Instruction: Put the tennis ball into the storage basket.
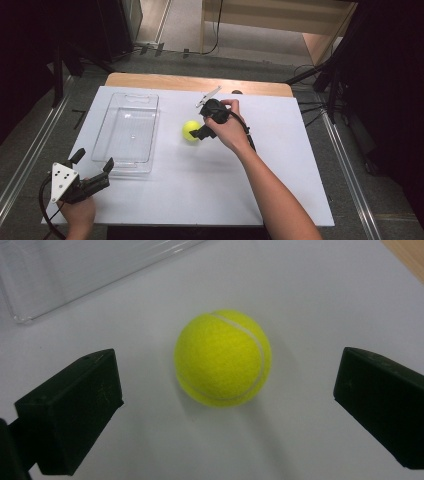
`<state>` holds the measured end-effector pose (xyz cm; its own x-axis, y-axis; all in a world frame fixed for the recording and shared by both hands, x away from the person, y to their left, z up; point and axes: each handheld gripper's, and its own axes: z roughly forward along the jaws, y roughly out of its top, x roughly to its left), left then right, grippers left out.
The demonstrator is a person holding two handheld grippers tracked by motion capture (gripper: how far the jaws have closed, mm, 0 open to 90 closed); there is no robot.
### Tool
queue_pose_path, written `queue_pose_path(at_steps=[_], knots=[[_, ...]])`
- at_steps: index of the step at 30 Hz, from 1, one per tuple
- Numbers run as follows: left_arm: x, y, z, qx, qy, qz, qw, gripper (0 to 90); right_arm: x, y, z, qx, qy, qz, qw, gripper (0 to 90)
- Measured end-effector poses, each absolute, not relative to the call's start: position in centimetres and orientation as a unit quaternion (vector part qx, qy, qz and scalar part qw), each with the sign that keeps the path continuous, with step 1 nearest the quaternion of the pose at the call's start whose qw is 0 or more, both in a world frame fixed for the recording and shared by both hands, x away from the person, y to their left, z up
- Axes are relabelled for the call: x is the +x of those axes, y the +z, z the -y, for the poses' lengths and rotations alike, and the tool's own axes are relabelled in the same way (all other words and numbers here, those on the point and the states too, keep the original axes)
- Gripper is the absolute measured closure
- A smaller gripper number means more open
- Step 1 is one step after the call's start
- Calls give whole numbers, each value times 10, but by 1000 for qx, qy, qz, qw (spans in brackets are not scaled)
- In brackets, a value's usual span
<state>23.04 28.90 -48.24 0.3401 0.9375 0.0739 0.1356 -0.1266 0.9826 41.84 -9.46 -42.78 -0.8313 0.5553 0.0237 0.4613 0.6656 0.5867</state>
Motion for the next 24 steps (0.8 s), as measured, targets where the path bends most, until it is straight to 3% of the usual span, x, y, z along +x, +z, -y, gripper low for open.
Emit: queue_pose_path(at_steps=[8,10,24], knots=[[231,-482,-289,639,392,-419,512,113,428,-435,81,275,274,-920,65,0],[231,-483,-289,637,391,-420,515,113,431,-437,80,276,269,-921,65,57],[230,-482,-289,637,391,-420,515,113,442,-455,64,287,240,-927,39,57]])
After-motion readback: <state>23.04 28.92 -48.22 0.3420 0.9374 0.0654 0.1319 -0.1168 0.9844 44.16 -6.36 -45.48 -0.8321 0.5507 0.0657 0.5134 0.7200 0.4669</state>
